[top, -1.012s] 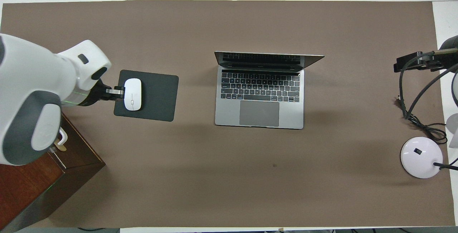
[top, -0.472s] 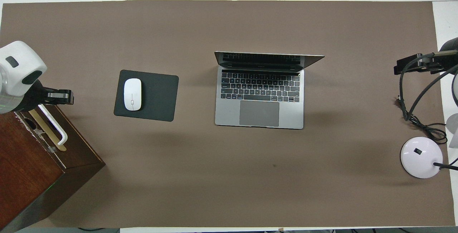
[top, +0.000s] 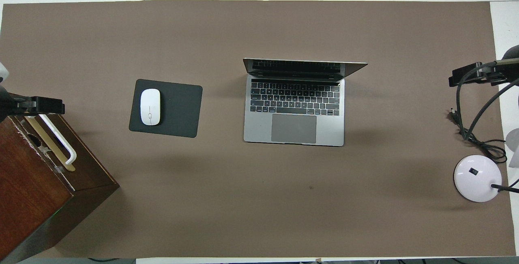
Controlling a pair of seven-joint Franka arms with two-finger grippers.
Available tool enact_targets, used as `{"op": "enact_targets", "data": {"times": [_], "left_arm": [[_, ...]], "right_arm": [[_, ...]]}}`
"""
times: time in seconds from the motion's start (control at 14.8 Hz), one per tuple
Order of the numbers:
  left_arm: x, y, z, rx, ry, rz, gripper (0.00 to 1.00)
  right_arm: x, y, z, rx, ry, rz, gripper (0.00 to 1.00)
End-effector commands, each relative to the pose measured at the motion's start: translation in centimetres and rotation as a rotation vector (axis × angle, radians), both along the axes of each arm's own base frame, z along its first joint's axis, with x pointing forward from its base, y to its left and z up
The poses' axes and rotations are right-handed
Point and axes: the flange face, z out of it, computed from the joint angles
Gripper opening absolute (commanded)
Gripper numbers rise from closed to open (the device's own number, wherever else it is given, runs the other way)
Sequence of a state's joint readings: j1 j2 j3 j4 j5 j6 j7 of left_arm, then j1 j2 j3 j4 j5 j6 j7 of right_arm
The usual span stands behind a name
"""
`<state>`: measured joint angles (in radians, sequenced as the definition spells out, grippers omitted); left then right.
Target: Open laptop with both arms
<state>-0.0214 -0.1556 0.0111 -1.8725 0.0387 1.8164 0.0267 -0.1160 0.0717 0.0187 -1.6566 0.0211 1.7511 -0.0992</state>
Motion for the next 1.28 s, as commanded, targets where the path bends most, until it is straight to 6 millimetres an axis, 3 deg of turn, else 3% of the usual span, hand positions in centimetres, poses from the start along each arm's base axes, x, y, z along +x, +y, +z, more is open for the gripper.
{"op": "enact_targets", "data": {"times": [0.0,0.27,0.4,0.94,1.21], "left_arm": [[0.5,1.2,1.5,-0.006,-0.022,0.035,1.00],[2.4,2.9,5.5,-0.005,-0.031,0.069,1.00],[2.8,2.8,6.5,-0.007,-0.010,0.068,1.00],[2.4,1.1,3.6,-0.024,0.107,0.042,1.00],[2.6,0.2,3.3,-0.024,0.107,0.028,1.00]], "right_arm": [[-0.5,-0.1,0.9,0.015,0.005,0.014,1.00],[-0.6,0.0,1.9,0.014,0.004,0.016,1.00],[-0.8,0.2,2.4,0.013,-0.005,0.018,1.00],[-1.1,0.2,2.9,0.012,-0.011,0.018,1.00],[-1.1,0.2,2.7,0.012,-0.013,0.018,1.00]]}}
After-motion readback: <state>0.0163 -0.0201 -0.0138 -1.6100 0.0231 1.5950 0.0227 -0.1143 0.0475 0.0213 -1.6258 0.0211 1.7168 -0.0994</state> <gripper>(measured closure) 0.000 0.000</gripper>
